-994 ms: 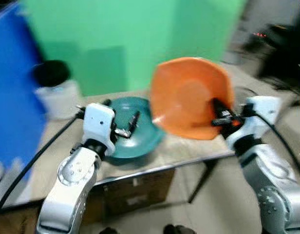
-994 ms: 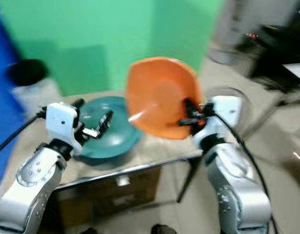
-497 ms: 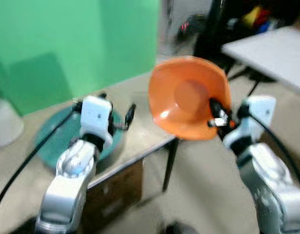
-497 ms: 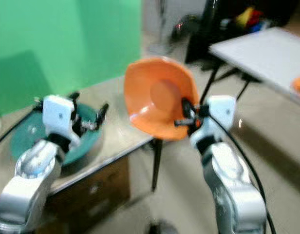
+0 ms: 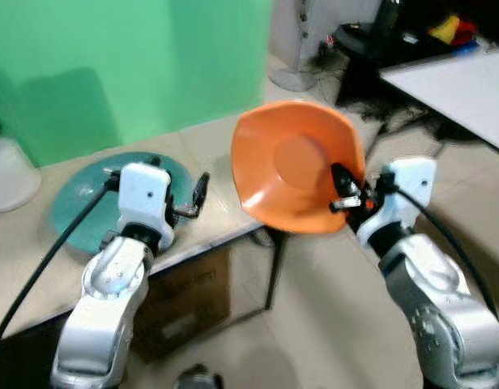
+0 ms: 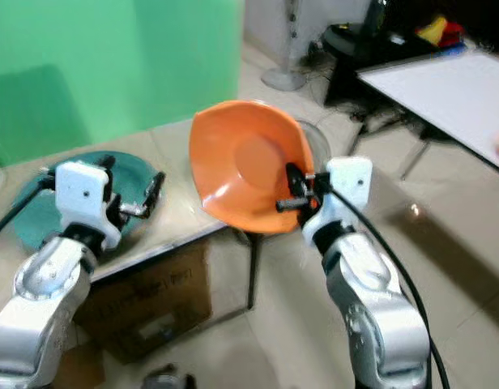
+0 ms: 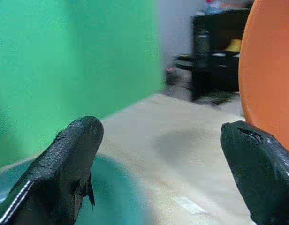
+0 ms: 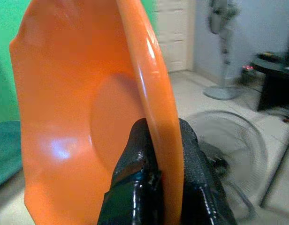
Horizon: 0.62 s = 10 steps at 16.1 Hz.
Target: Setting the table
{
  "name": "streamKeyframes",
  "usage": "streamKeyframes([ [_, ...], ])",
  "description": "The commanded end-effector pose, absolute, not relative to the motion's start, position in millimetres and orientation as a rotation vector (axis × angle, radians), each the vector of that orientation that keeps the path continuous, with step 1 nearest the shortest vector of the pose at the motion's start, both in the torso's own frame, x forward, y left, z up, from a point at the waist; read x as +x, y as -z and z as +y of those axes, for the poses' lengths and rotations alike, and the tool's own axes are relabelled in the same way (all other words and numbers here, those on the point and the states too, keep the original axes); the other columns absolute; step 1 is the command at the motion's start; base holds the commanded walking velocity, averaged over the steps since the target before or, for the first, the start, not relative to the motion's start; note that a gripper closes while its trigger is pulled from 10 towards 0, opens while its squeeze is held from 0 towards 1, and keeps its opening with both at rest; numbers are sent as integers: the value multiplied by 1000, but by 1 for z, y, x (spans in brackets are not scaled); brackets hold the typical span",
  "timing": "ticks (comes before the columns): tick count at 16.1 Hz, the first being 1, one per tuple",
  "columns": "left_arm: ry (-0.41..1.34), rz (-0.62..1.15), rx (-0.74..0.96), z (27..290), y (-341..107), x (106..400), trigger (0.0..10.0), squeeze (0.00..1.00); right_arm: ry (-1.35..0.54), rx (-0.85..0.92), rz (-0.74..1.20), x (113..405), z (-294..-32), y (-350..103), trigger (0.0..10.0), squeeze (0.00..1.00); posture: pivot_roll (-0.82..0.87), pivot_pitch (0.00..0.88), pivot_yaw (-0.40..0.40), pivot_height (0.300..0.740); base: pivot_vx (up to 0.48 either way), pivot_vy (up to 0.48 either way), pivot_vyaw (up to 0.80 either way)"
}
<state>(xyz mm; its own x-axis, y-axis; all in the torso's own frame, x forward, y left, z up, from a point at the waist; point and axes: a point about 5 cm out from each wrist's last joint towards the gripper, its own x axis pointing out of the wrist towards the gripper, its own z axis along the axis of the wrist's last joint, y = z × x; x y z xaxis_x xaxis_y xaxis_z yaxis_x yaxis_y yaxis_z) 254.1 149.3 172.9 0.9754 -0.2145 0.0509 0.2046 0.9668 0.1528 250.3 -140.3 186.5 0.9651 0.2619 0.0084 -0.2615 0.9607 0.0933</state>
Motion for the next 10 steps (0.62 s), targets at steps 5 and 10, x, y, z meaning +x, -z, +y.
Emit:
streamKeyframes([
  [5,247,-70,151,144,-175,255,10000,0,-167,84,-48,247,-153,-192,10000,0,126,0,-4,740,0,0,-800],
  [10,238,-61,104,142,-173,256,10000,0,-125,87,-25,241,-158,-186,10000,0,104,0,12,740,0,0,-160],
])
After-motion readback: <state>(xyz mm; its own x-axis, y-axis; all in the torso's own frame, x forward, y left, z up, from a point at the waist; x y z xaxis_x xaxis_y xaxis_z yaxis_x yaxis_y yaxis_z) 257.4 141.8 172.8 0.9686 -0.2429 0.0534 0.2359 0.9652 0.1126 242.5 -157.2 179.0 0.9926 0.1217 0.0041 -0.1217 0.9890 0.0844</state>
